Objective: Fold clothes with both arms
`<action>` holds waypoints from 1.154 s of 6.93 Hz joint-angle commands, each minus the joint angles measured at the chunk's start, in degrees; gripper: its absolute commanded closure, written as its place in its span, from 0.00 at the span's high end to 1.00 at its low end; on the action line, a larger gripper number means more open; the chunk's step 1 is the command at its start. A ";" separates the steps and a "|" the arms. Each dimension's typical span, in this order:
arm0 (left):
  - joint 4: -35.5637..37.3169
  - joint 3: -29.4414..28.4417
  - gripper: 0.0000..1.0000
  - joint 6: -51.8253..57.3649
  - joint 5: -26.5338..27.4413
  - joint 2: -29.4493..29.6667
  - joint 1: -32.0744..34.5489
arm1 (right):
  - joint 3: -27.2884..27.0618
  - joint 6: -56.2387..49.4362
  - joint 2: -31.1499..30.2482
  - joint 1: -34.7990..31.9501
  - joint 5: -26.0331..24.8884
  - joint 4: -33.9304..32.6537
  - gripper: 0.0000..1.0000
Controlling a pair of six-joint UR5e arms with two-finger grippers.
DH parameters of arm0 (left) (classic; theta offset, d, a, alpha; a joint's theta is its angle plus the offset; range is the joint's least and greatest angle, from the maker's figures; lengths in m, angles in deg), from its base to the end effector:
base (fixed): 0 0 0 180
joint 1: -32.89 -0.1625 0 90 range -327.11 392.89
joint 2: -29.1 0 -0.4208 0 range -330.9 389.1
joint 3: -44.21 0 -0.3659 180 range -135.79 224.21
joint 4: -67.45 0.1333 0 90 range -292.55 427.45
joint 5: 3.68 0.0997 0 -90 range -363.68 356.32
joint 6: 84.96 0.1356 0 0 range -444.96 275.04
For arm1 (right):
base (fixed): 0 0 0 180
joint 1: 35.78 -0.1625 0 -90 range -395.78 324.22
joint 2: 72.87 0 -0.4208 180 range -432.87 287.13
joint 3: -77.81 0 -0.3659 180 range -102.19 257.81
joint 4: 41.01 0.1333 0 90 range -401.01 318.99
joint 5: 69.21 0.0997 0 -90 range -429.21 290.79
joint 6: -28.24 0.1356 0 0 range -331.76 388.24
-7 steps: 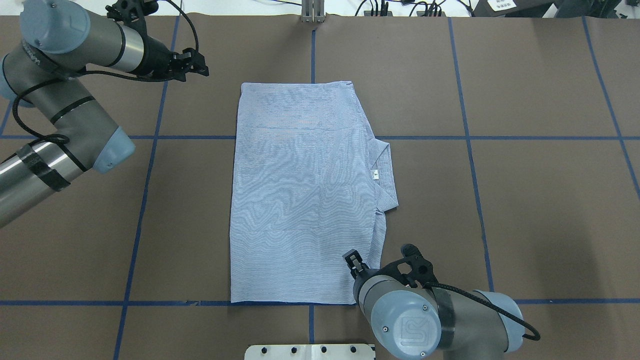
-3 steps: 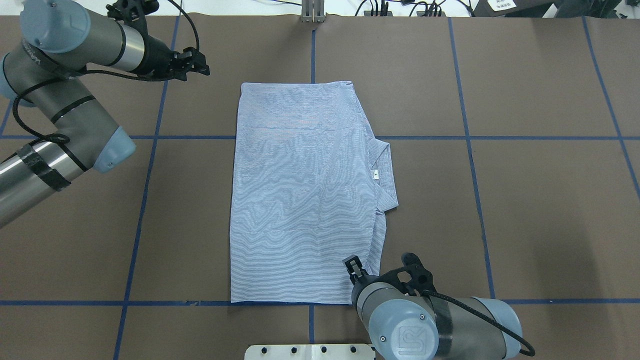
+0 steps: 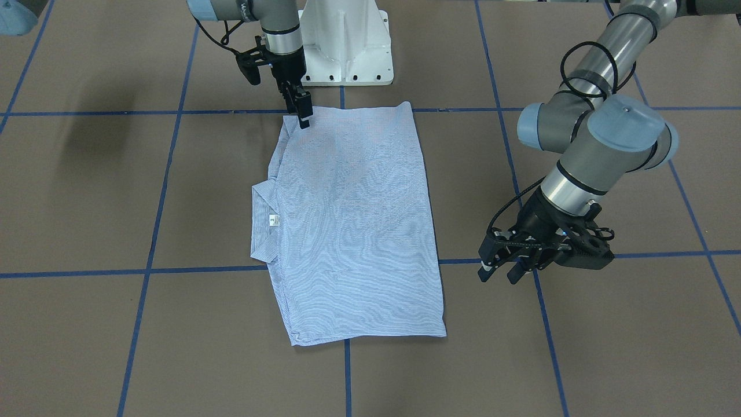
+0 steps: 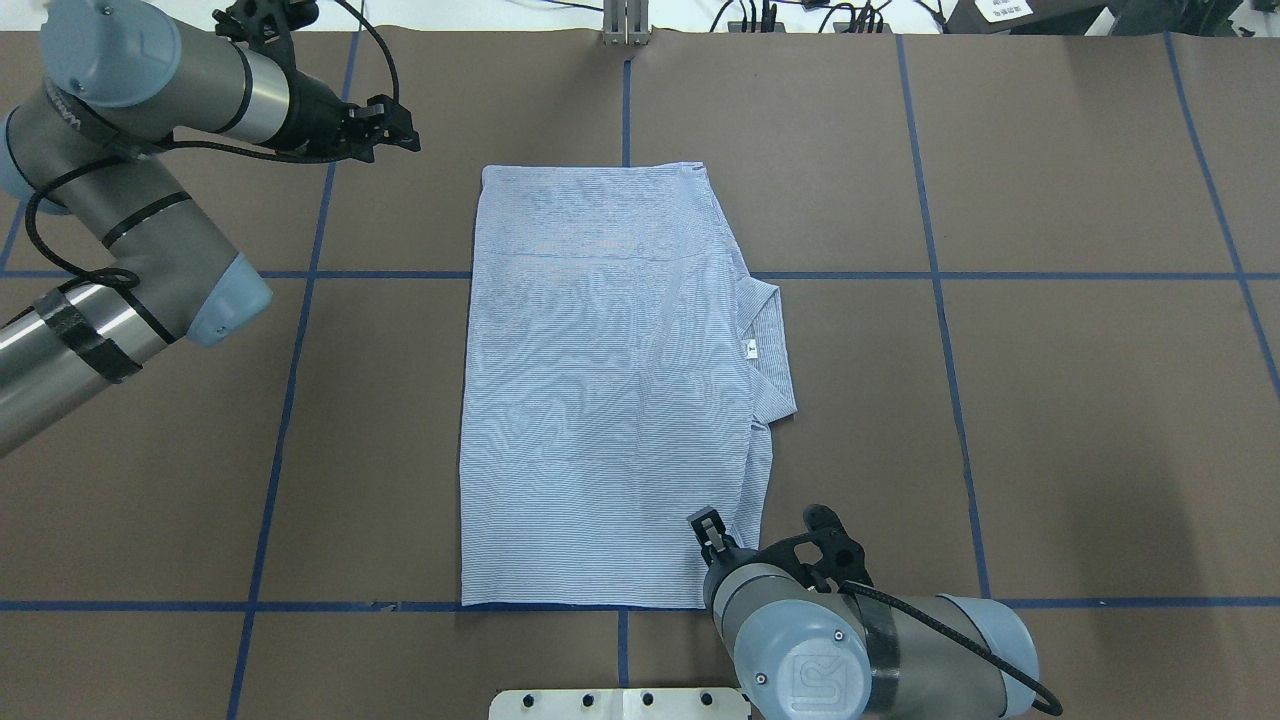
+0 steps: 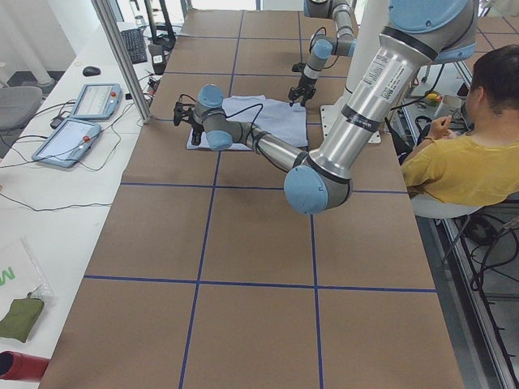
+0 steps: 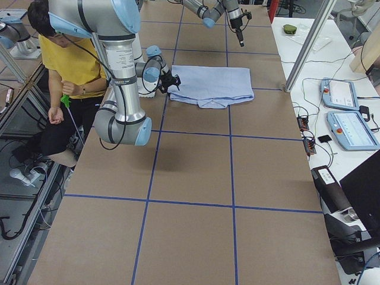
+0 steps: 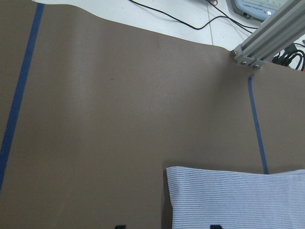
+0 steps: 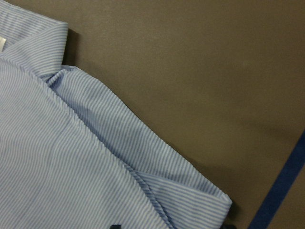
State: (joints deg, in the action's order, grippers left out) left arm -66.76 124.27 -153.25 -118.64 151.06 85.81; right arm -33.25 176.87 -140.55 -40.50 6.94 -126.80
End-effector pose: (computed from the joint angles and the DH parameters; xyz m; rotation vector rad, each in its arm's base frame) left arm 0.3702 -0.6160 0.3406 0.3821 1.1372 -0.2264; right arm -0.5746 -0.2138 0.3156 -0.1820 -0.8903 1.1339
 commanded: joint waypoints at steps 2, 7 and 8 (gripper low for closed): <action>0.00 0.00 0.67 -0.09 0.00 0.03 -0.01 | 0.49 0.08 -0.09 0.24 -0.04 -0.09 0.74; 0.00 0.18 0.67 -0.18 0.00 0.12 0.08 | 0.75 0.25 0.17 0.50 -0.04 -0.09 0.38; 0.00 0.44 0.67 -0.18 0.00 -0.05 0.08 | 0.41 1.21 0.26 0.50 0.05 -0.09 0.00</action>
State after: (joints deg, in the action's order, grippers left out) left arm -66.76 124.49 -153.41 -118.64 151.17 85.87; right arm -32.62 177.31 -140.36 -40.06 6.92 -126.87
